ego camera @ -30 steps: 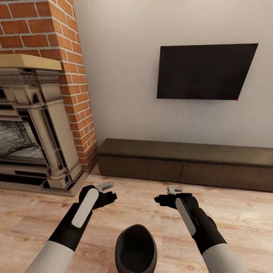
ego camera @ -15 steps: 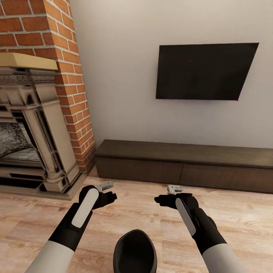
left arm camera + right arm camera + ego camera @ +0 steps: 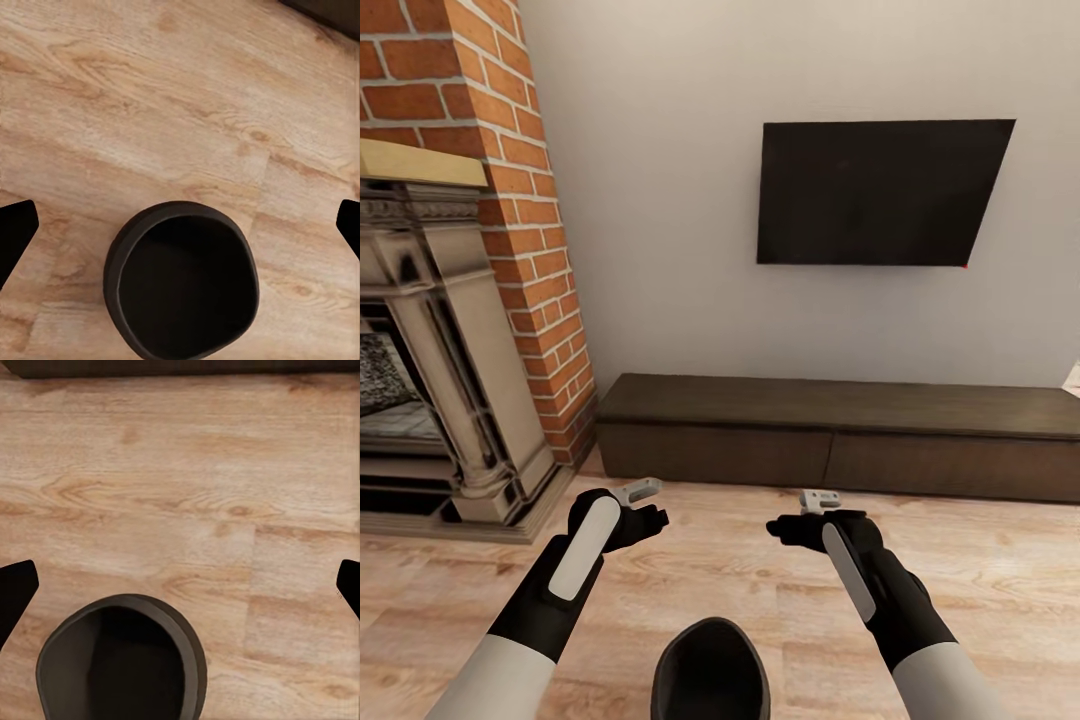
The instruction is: Place each of the two pumpkins and all three candles from the living room inside a cabinet in the living room (use any cabinet), then make sure every cabinet is closed, and position the cauldron so it is next to a table in the living room.
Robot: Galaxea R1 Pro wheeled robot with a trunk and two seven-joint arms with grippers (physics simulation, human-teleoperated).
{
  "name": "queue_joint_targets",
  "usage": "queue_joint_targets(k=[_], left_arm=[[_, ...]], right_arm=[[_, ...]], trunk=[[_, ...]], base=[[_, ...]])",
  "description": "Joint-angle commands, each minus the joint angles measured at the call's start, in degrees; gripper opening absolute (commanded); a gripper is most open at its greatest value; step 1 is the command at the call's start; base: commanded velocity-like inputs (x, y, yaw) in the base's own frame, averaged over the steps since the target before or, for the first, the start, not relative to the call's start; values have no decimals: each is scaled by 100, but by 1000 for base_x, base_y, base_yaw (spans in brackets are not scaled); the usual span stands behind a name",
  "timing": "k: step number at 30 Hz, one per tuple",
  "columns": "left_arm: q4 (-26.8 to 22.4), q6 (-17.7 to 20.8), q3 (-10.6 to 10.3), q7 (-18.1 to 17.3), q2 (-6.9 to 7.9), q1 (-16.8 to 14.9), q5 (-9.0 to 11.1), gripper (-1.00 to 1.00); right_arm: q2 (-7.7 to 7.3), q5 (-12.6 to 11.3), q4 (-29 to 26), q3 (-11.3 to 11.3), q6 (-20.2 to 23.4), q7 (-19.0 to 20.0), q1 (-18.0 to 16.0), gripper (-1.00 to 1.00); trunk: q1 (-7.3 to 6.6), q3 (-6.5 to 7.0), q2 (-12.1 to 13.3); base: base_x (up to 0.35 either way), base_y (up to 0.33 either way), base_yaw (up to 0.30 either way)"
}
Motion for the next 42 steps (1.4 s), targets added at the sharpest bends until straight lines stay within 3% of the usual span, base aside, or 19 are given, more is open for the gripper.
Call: queue_joint_targets(k=[1, 6, 11, 15, 19, 23, 28, 42], left_arm=[[-5, 5, -4, 60, 1, -5, 61, 100], [-5, 5, -3, 60, 1, -3, 70, 100], [15, 5, 2, 59, -3, -7, 70, 100], [48, 4, 0, 59, -13, -7, 66, 100], [75, 0, -3, 63, -16, -8, 64, 100], [383, -12, -14, 74, -23, -9, 40, 100], [549, -27, -27, 77, -38, -10, 33, 100], [606, -30, -64, 24, -78, -10, 45, 100]], right_arm=[[2, -67, 14, 3, 20, -63, -3, 100], [6, -72, 189, -12, 51, -119, -1, 100], [-25, -83, 1152, -35, 44, -149, -5, 100], [-35, -81, 1415, -291, 78, -155, -6, 100], [-36, -73, 1497, -572, 86, -157, -6, 100], [-37, -68, 1544, -663, 88, -216, -6, 100], [-36, -80, 1558, -699, 88, -415, -6, 100], [-41, -68, 1560, -698, 80, -473, -6, 100]], trunk=[[0, -6, -3], [0, -5, -3], [0, -5, -3], [0, -5, -3], [0, -5, -3], [0, -5, -3], [0, -5, -3], [22, -23, -43]], base=[[-1, 22, -11], [-78, 88, -4], [-27, 79, -1], [-4, 139, 0], [-1, 140, 0], [0, 39, 0], [19, 101, 0], [2, 10, 0]])
